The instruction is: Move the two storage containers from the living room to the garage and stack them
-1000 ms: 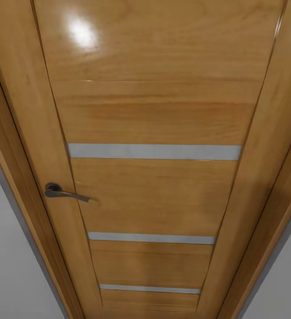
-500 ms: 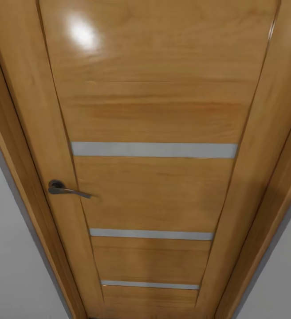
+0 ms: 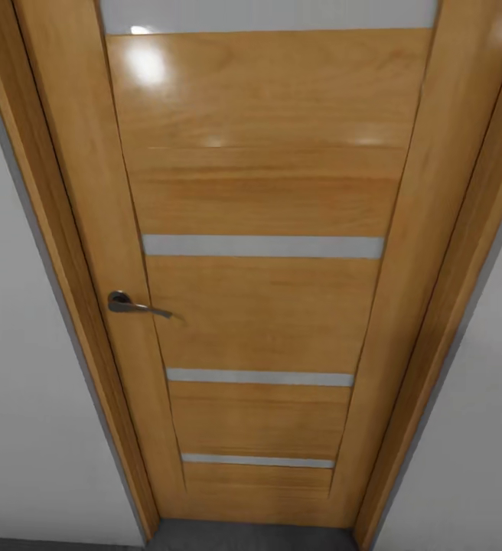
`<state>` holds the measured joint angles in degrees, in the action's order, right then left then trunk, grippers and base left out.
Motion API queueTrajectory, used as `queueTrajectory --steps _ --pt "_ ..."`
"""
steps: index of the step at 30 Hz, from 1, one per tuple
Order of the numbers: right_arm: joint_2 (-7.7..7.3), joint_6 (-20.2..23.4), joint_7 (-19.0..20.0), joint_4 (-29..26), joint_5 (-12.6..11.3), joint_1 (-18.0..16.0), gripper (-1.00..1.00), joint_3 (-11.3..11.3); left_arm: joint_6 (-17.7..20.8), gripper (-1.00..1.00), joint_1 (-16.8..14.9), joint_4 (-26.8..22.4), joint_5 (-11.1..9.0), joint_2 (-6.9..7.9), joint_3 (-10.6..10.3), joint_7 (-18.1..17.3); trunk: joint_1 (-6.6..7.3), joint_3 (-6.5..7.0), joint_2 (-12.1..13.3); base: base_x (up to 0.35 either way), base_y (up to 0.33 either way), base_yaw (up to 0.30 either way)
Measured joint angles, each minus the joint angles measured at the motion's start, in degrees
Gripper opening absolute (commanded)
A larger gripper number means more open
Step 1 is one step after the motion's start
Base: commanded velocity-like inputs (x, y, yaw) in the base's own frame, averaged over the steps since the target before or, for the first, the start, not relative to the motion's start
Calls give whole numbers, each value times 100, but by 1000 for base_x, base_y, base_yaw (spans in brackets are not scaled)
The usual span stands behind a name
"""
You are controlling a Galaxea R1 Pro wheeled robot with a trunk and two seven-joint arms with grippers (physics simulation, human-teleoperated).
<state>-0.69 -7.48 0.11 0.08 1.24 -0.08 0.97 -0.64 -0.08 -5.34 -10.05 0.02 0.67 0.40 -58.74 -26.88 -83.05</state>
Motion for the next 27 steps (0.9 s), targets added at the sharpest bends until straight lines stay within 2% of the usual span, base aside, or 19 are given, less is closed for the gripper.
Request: queueTrajectory --steps 27 --pt "-3 0 49 -60 6 0 100 12 0 100 0 0 0 -7 0 0 1 0 0 -3 0 0"
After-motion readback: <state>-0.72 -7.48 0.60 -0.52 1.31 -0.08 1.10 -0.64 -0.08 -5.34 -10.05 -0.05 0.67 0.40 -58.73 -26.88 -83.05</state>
